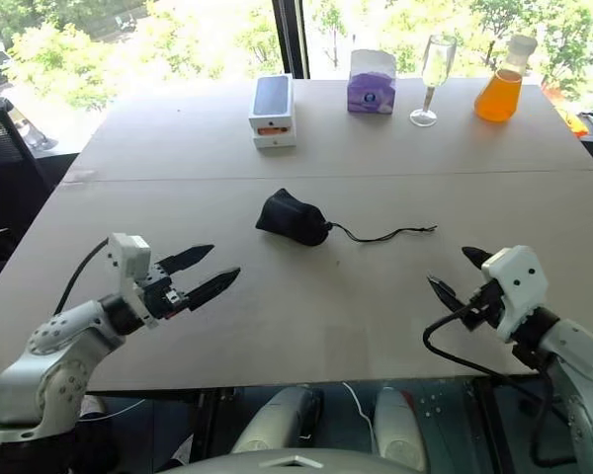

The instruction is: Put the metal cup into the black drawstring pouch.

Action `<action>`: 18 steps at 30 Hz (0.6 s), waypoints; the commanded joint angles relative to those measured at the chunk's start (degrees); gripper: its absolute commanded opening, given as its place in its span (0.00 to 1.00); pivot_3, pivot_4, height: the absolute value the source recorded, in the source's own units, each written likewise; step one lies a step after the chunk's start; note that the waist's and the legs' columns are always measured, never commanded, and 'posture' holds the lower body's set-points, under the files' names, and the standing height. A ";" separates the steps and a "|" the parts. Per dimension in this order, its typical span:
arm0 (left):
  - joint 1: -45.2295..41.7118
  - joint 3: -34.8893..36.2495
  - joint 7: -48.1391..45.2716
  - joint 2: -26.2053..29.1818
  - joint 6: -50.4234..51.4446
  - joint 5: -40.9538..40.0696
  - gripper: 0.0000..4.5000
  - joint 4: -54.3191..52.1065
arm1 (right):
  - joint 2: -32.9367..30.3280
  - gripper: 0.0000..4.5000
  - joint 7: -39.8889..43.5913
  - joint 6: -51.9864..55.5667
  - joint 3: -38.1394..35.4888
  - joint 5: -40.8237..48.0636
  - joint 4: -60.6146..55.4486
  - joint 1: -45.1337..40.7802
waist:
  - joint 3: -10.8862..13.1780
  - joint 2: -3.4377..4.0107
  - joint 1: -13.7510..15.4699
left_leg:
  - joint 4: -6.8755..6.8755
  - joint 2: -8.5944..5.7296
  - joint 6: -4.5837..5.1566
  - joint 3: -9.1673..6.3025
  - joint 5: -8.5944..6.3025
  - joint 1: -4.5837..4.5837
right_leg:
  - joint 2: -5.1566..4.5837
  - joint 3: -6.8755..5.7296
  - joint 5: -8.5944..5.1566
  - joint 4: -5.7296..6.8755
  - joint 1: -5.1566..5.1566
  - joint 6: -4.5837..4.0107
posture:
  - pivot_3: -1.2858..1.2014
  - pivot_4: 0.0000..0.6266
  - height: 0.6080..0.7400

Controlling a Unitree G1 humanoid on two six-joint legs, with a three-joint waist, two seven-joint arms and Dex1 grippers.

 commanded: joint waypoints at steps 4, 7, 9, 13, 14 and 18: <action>4.76 1.11 1.49 -0.25 -1.45 -1.93 0.97 -5.75 | -2.37 0.85 2.26 -3.73 -2.29 0.32 2.88 -0.23 | 0.00 0.01 0.35 | 0.00 0.00 0.00 -0.03 0.00 -0.01 | -0.01 -0.05 -0.01 -0.01 0.02 -0.01 | 0.52 0.24 1.00; 5.62 2.09 1.76 0.25 -1.76 -2.22 0.97 -5.48 | -3.16 0.85 3.11 -4.87 -3.40 0.50 4.37 0.28 | 0.00 0.01 0.36 | 0.00 0.00 0.00 -0.06 0.00 -0.02 | -0.01 -0.09 -0.01 -0.08 0.05 -0.01 | 0.52 0.24 1.00; 6.04 2.98 2.07 0.52 -1.66 -2.73 0.97 -5.33 | -3.33 0.85 3.48 -5.35 -3.98 0.75 4.71 0.87 | 0.00 0.01 0.37 | 0.00 0.00 0.00 -0.07 0.00 -0.03 | -0.01 -0.10 -0.01 -0.11 0.05 -0.01 | 0.52 0.24 1.00; 6.62 3.54 2.97 0.42 -1.91 -3.61 0.97 -5.78 | -3.40 0.85 4.53 -6.32 -4.75 1.44 5.96 1.18 | 0.00 0.01 0.35 | -0.02 0.01 0.00 -0.10 0.00 -0.06 | -0.01 -0.13 -0.01 -0.18 0.06 -0.01 | 0.52 0.24 1.00; 6.78 3.45 3.17 0.28 -1.76 -3.94 0.97 -6.12 | -3.49 0.85 4.66 -6.77 -4.42 1.10 6.71 0.70 | 0.00 0.01 0.34 | -0.02 0.01 0.00 -0.10 0.00 -0.06 | 0.00 -0.12 -0.01 -0.19 0.06 -0.01 | 0.52 0.24 1.00; 7.33 3.10 3.85 0.17 -1.74 -4.61 0.97 -6.98 | -3.56 0.85 4.96 -7.96 -3.47 0.77 8.89 -1.20 | 0.00 0.02 0.33 | -0.02 0.01 0.01 -0.10 0.00 -0.07 | 0.00 -0.13 0.00 -0.31 0.09 0.00 | 0.52 0.24 1.00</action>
